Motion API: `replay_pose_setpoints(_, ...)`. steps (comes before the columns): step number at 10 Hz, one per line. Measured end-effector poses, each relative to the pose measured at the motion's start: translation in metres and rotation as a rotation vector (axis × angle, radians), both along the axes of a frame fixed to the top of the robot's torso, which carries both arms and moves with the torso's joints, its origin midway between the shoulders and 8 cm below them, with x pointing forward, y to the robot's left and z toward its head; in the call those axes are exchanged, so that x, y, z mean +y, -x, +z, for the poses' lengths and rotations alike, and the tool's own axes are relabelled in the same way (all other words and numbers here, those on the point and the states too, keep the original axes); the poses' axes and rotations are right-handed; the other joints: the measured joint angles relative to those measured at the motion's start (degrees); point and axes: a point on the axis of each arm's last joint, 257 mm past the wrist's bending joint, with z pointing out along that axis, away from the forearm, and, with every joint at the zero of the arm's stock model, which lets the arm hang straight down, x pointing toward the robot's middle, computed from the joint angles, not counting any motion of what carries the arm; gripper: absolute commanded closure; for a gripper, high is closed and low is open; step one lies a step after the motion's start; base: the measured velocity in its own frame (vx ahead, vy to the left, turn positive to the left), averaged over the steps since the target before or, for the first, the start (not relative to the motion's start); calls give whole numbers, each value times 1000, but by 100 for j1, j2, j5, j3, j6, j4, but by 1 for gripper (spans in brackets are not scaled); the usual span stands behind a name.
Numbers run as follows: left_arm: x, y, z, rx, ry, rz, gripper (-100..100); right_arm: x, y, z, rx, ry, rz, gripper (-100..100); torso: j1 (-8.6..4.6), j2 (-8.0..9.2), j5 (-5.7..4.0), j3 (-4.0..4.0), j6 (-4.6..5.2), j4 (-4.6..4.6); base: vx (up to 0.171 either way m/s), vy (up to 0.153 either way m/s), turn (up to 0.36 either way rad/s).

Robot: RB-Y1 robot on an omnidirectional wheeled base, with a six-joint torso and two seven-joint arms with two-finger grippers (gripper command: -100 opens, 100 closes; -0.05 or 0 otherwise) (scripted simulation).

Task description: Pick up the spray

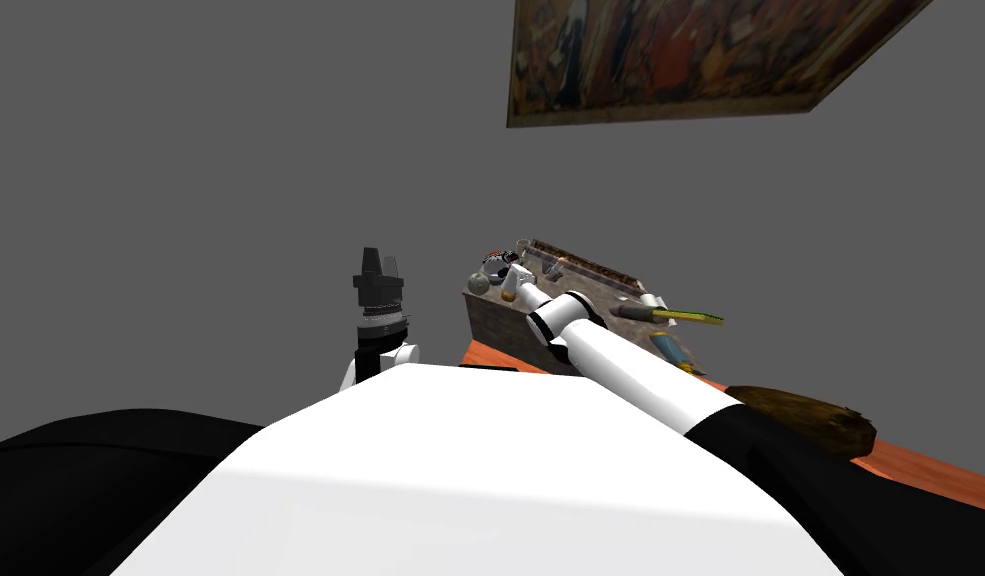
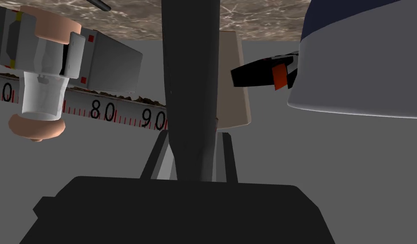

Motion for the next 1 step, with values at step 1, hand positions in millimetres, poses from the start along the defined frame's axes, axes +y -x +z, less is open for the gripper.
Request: replay_pose_setpoints(1,0,0,0,0,0,0,0,0,1,0,3,4,-1,0,4,-9,2,-4,1,1,0,0,0)
